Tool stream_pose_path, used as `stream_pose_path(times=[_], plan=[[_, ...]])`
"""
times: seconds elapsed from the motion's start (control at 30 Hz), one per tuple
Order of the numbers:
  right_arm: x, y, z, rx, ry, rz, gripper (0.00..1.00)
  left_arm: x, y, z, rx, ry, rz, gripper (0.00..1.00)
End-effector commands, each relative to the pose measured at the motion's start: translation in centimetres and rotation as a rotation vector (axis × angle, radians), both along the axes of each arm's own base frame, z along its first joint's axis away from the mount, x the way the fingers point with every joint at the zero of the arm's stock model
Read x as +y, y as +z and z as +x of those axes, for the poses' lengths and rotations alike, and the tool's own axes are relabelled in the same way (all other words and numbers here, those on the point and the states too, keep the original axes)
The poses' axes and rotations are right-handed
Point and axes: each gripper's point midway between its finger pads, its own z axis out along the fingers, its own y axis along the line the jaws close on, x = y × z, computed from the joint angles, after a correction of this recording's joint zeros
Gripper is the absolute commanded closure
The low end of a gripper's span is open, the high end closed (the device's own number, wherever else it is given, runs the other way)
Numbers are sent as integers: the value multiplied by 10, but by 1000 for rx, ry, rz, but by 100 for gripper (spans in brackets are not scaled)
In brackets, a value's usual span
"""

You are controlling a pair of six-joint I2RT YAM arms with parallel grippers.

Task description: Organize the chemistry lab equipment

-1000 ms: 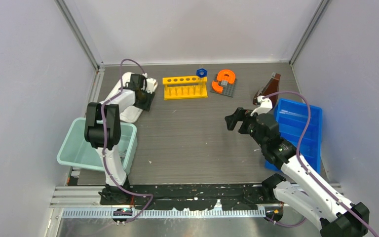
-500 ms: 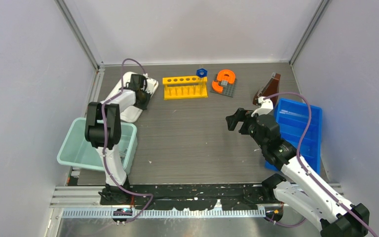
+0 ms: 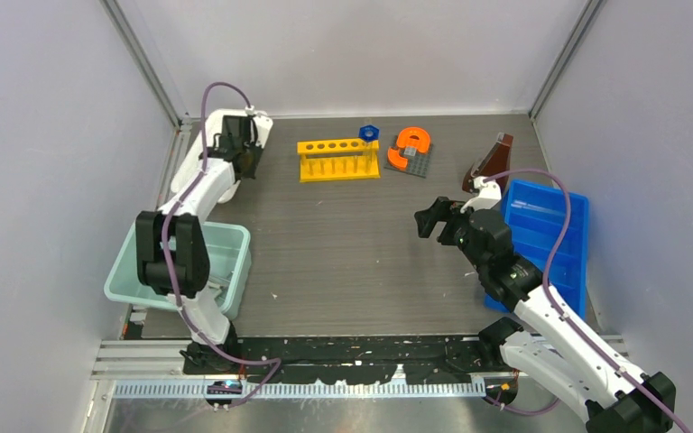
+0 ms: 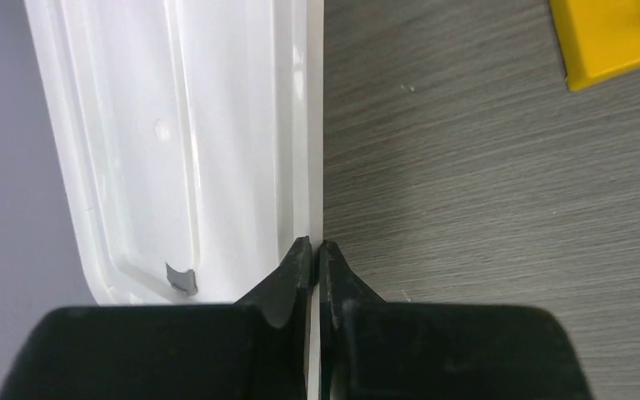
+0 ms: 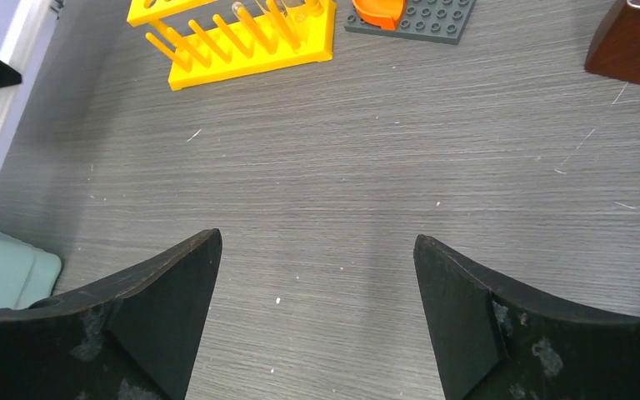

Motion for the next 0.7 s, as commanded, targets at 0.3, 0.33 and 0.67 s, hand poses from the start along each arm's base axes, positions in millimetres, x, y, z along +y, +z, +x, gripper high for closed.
stream_pose_path(times=[0.3,0.33,0.67], plan=[[16,76,-1,-127,72,98,9,-43,177,-63,-289,-88,-187,100],[17,76,0,-124,80,86,9,-48,183,-72,-287,-111,-214,100],[37,130,3,-343,330,-193,9,-133,195,-181,-180,-405,-557,100]])
